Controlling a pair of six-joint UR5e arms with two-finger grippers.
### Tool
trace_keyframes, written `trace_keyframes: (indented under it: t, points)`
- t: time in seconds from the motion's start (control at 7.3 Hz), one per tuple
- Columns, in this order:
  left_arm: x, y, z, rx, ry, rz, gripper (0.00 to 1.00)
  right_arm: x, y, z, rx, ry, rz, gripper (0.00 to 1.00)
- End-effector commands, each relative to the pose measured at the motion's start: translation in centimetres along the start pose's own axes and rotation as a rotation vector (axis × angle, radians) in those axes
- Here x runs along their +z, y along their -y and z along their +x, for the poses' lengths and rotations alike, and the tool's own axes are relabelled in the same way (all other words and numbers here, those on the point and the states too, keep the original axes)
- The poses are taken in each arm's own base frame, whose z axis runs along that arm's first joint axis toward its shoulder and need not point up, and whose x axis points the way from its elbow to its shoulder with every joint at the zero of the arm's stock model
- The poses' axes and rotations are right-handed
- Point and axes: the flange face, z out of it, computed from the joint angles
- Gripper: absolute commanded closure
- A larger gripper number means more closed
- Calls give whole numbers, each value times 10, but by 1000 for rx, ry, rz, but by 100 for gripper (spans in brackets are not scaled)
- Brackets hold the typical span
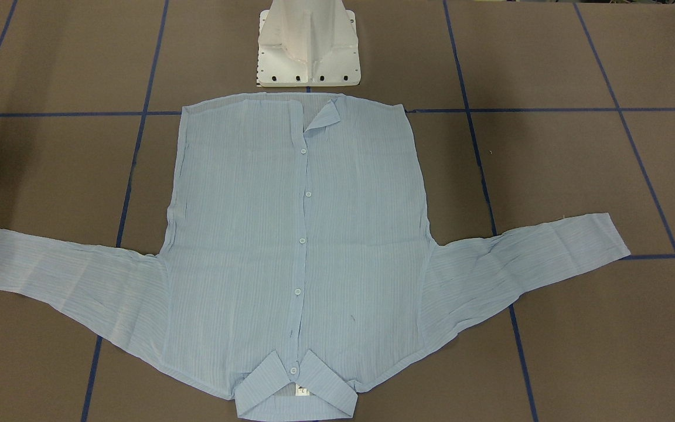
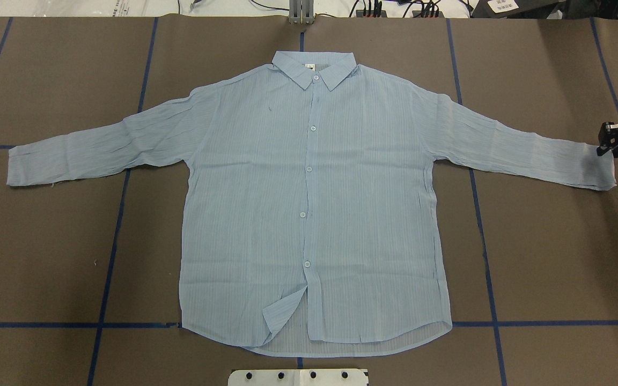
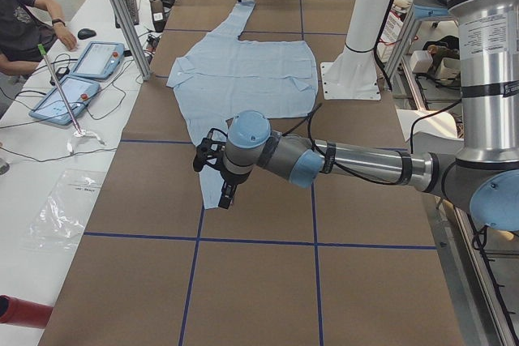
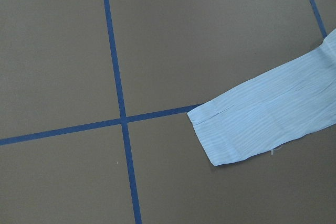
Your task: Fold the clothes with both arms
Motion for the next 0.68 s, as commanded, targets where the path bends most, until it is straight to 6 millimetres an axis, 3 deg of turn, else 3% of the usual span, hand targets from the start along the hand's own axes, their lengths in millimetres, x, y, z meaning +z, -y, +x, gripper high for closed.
trace_keyframes:
  t: [0.0, 0.27, 0.55]
  points:
    - [-1, 1, 0, 2, 1, 2, 1, 0, -1, 1, 5, 5, -3, 100]
    - [-1, 1, 0, 3, 2, 3, 1, -4, 2, -4, 11, 11, 2, 100]
    - [-5, 4, 4, 11, 3, 11, 1, -22, 3, -21, 11, 58, 16, 100]
